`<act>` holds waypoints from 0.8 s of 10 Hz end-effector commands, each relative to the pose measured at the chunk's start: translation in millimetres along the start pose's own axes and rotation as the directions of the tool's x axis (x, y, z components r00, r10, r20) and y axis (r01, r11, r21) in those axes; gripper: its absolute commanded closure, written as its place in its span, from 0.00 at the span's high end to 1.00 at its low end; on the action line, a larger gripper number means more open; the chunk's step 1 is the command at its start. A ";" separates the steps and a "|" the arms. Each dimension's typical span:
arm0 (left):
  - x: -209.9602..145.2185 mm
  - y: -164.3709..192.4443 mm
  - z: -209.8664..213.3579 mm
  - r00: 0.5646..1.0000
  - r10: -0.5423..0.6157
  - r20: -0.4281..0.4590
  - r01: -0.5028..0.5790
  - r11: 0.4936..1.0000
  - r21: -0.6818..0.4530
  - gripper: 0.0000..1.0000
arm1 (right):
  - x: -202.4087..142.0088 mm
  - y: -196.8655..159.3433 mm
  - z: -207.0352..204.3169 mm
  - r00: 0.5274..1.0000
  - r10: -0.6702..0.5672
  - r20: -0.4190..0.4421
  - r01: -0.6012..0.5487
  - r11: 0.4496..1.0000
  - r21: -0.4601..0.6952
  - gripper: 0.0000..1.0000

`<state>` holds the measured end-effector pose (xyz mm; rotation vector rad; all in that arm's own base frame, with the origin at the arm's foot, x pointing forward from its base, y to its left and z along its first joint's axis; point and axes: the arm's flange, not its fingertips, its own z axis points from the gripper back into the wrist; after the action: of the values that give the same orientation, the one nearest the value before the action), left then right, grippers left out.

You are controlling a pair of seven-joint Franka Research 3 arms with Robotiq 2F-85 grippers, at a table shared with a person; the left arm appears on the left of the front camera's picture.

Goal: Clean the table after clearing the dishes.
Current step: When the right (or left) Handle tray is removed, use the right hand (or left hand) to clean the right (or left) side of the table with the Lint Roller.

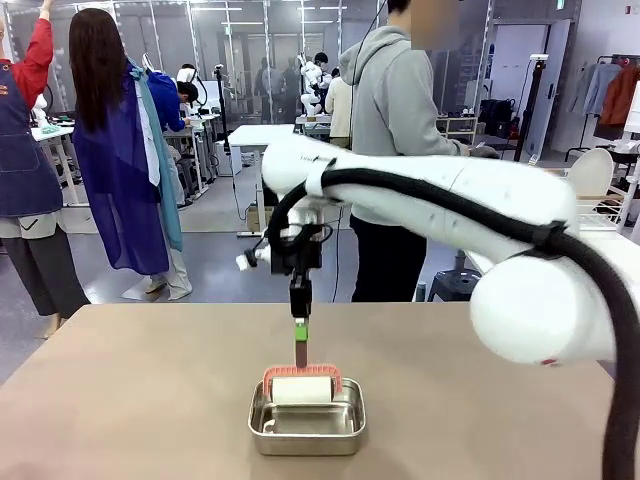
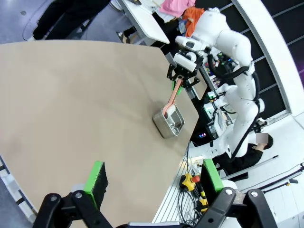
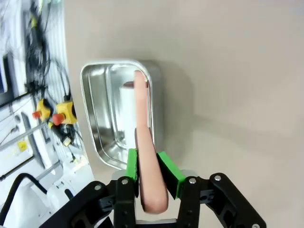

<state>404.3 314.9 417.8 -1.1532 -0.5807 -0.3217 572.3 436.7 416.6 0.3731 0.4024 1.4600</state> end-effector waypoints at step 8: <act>-0.4 -5.4 -0.8 1.000 0.013 0.007 -0.013 1.000 0.020 1.00 | -260.3 87.6 18.4 0.469 -0.632 0.617 0.757 0.648 0.088 0.00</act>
<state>404.3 314.9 418.0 -1.1522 -0.5812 -0.3216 523.3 180.4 499.6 0.4079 -0.0520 0.6110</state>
